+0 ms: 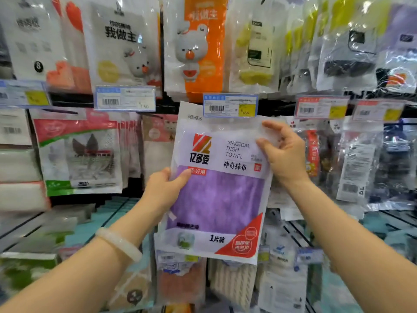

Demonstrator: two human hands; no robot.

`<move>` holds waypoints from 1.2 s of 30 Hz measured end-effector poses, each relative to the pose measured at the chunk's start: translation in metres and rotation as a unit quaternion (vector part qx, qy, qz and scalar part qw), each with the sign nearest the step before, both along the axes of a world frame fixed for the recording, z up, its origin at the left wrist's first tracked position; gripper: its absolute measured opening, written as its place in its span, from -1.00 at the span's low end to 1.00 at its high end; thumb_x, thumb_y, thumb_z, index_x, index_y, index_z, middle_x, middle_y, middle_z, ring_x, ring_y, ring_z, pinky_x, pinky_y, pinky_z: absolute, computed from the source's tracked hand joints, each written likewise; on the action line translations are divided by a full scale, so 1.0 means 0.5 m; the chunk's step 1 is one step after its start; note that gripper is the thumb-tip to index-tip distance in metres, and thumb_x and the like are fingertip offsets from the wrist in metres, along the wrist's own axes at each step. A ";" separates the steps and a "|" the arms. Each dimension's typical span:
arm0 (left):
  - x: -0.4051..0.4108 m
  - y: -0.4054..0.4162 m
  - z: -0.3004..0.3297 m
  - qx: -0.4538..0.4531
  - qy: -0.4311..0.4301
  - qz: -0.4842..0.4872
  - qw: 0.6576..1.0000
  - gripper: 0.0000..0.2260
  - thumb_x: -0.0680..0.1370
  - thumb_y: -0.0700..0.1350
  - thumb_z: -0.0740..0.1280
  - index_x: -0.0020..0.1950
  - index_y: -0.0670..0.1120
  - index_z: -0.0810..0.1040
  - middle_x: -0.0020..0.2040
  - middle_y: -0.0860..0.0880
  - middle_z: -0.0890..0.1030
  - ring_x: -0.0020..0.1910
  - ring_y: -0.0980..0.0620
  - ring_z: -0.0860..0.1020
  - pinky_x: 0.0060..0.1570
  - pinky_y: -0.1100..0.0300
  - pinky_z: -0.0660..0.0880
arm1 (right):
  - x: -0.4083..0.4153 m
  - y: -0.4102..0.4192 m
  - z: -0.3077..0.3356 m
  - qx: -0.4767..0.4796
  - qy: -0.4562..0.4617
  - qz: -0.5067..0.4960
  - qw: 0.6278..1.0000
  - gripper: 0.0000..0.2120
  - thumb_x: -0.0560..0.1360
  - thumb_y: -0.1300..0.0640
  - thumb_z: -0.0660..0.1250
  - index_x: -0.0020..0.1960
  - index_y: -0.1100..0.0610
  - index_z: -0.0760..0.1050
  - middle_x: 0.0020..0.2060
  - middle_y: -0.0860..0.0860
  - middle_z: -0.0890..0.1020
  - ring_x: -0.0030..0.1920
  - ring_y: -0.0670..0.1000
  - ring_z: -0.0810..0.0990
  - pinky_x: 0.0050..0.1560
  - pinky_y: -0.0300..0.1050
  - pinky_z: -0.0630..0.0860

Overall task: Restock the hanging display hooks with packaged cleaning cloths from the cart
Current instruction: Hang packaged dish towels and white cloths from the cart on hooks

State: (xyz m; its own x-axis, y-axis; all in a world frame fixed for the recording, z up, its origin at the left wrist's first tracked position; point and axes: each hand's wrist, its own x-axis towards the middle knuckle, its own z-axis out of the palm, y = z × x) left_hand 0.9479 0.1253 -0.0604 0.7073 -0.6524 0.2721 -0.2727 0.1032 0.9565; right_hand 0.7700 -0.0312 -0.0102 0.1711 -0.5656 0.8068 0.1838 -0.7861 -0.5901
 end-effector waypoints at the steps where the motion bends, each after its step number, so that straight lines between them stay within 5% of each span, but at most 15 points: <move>1: -0.002 -0.007 0.004 -0.004 0.004 0.000 1.000 -0.76 0.52 -0.07 0.38 0.03 -0.25 0.60 -0.03 -0.19 0.67 -0.04 -0.14 0.64 0.04 -0.05 0.58 | 0.000 -0.005 0.013 -0.003 0.005 -0.007 1.000 -0.61 0.42 0.35 0.39 0.12 -0.02 0.48 0.03 -0.03 0.58 0.10 0.01 0.56 0.18 -0.20 0.49; 8: 0.001 -0.017 0.005 0.000 0.047 0.006 0.999 -0.82 0.52 -0.10 0.38 -0.04 -0.22 0.59 -0.20 -0.09 0.65 -0.27 -0.02 0.60 -0.29 0.19 0.54 | 0.023 -0.022 0.047 0.022 0.132 -0.011 0.991 -0.46 0.45 0.34 0.36 0.40 0.23 0.33 0.31 0.09 0.46 0.33 0.01 0.42 0.39 -0.06 0.33; 11: -0.002 -0.014 0.006 0.011 0.058 -0.003 0.998 -0.83 0.52 -0.10 0.38 -0.06 -0.22 0.60 -0.19 -0.12 0.66 -0.26 -0.05 0.62 -0.22 0.14 0.58 | 0.027 -0.027 0.043 0.046 0.160 -0.011 0.986 -0.46 0.47 0.30 0.35 0.42 0.19 0.32 0.36 0.11 0.41 0.37 0.01 0.37 0.44 0.00 0.26; 14: -0.002 -0.016 0.009 0.015 0.062 0.004 0.998 -0.81 0.52 -0.10 0.39 -0.05 -0.23 0.60 -0.13 -0.17 0.67 -0.18 -0.11 0.64 -0.13 0.06 0.61 | 0.034 -0.020 0.037 0.045 0.206 -0.090 0.973 -0.46 0.51 0.18 0.33 0.45 0.08 0.28 0.43 0.14 0.24 0.43 0.10 0.26 0.43 -0.16 0.08; 17: -0.003 -0.025 0.005 0.023 0.068 0.019 0.997 -0.74 0.51 -0.08 0.40 0.03 -0.28 0.58 -0.02 -0.24 0.66 -0.02 -0.20 0.63 0.07 -0.12 0.57 | 0.049 0.018 0.002 -0.106 0.247 -0.249 0.931 -0.43 0.47 0.05 0.37 0.44 0.08 0.30 0.48 0.27 0.06 0.49 0.27 0.03 0.46 0.06 -0.02; 19: -0.004 -0.038 -0.002 0.022 0.079 0.020 0.996 -0.71 0.52 -0.08 0.39 0.10 -0.28 0.55 0.03 -0.26 0.64 0.03 -0.22 0.62 0.12 -0.15 0.54 | 0.065 0.041 -0.030 -0.192 0.292 -0.234 0.907 -0.40 0.46 -0.03 0.37 0.45 0.03 0.29 0.50 0.25 0.02 0.51 0.26 -0.06 0.47 0.14 -0.10; 24: -0.003 -0.087 -0.011 0.086 0.017 0.047 0.995 -0.82 0.59 -0.09 0.27 0.02 -0.21 0.48 0.00 -0.21 0.57 -0.03 -0.13 0.55 0.01 0.07 0.49 | 0.102 0.013 -0.049 -0.185 0.463 -0.216 0.840 -0.28 0.50 -0.23 0.21 0.52 -0.14 -0.08 0.53 0.03 -0.23 0.51 0.12 -0.31 0.45 0.16 -0.29; 32: 0.017 -0.151 -0.017 0.150 -0.017 -0.036 0.988 -0.70 0.63 -0.18 0.13 0.29 -0.28 0.46 0.23 -0.29 0.54 0.24 -0.22 0.51 0.27 -0.08 0.42 | 0.131 -0.024 -0.068 -0.221 0.469 -0.241 0.821 -0.32 0.51 -0.23 0.17 0.52 -0.10 -0.02 0.54 0.07 -0.20 0.51 0.17 -0.30 0.43 0.24 -0.29; 36: 0.011 -0.154 -0.016 0.181 0.000 0.048 0.982 -0.57 0.59 -0.09 0.25 0.36 -0.29 0.28 0.28 -0.26 0.49 0.24 -0.22 0.49 0.26 0.00 0.43 | 0.129 -0.034 -0.080 -0.201 0.505 -0.232 0.807 -0.37 0.51 -0.26 0.14 0.50 -0.05 0.10 0.55 0.07 -0.11 0.50 0.19 -0.30 0.43 0.25 -0.28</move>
